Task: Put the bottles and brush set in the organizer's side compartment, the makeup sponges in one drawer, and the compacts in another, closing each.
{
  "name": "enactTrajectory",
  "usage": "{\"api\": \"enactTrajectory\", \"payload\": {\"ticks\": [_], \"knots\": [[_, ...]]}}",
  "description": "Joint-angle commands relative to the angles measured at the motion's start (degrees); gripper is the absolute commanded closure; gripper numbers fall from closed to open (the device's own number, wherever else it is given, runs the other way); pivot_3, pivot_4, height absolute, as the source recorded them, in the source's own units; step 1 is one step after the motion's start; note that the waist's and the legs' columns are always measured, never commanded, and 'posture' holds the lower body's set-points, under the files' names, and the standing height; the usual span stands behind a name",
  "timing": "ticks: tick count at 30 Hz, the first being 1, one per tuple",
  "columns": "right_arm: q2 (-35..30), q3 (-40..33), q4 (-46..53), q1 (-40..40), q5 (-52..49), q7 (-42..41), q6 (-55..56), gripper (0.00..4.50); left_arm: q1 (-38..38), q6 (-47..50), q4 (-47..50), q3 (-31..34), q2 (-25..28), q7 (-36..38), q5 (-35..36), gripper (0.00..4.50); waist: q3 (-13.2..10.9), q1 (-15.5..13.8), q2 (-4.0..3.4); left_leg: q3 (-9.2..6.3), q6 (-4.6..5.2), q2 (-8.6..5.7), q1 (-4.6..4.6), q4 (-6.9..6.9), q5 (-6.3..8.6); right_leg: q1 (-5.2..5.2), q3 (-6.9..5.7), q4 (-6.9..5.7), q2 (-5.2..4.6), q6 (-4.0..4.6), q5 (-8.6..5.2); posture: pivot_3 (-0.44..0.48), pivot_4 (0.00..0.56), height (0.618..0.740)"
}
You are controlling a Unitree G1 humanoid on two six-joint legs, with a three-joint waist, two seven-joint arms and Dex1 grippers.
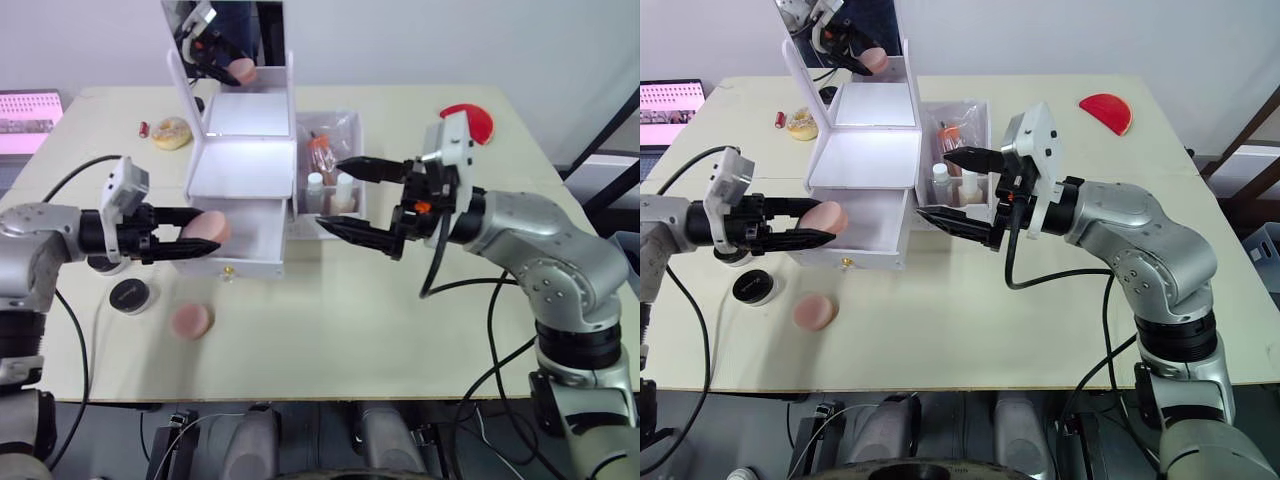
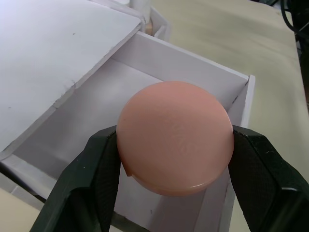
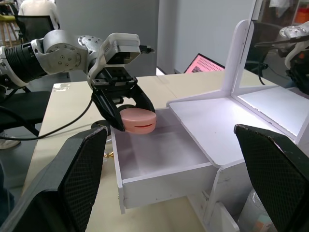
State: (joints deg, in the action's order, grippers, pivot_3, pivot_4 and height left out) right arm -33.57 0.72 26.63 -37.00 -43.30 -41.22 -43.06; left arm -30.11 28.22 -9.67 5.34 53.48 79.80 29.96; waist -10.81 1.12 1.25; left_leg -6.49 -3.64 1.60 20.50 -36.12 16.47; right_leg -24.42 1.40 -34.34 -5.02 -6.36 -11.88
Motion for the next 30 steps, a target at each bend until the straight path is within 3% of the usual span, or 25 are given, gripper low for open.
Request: {"api": "enactTrajectory", "payload": {"ticks": [1, 3, 5, 25, 30], "knots": [[0.5, -0.9, 0.5, -0.9, 0.4, 0.2, 1.3, 0.00, -1.8, 0.0, -0.5, 0.9, 0.9, 0.2, -0.3, 1.83, 0.0, 0.0, 0.00, 0.00, 0.00, 0.00, 0.00, 0.00, 0.00, 0.00, 0.00, 0.00, 0.00, 0.00, 0.00, 0.000, 0.150, 0.739], [0.6, -0.8, 0.2, -1.0, 0.7, 0.1, 1.4, 0.00, -2.0, 0.1, -0.7, 1.0, 1.1, 0.2, -0.4, 0.78, 0.0, 0.0, 0.00, -0.01, 0.00, 0.00, 0.00, 0.00, 0.00, 0.00, 0.00, -0.01, 0.00, 0.00, 0.00, 0.000, 0.150, 0.739], [0.7, -0.8, 0.0, -1.0, 0.9, 0.0, 1.5, 0.00, -2.1, 0.0, -0.8, 0.9, 1.3, 0.0, -0.8, 0.03, 0.0, 0.0, 0.00, -0.01, 0.00, 0.00, 0.00, 0.00, 0.00, 0.00, 0.00, -0.01, 0.01, 0.00, 0.00, 0.000, 0.150, 0.739], [0.7, -1.0, -1.3, -0.8, 2.5, -1.5, 2.5, 0.00, -4.4, 6.6, 0.3, 6.3, 3.2, -2.8, 2.1, 0.03, 0.0, 0.1, 0.00, -0.02, 0.00, 0.01, 0.00, 0.02, 0.00, 0.00, 0.00, 0.00, 0.02, -0.11, 0.05, 0.000, 0.150, 0.739], [0.9, -0.9, -1.5, -0.7, 2.9, -1.5, 2.6, 0.00, -6.1, 5.9, 2.9, 4.5, 3.2, -2.3, 1.6, 0.03, 0.0, -0.1, 0.00, -0.02, 0.00, 0.02, 0.01, 0.01, 0.00, 0.00, 0.00, 0.00, 0.02, -0.09, 0.05, 0.000, 0.150, 0.739]]}}
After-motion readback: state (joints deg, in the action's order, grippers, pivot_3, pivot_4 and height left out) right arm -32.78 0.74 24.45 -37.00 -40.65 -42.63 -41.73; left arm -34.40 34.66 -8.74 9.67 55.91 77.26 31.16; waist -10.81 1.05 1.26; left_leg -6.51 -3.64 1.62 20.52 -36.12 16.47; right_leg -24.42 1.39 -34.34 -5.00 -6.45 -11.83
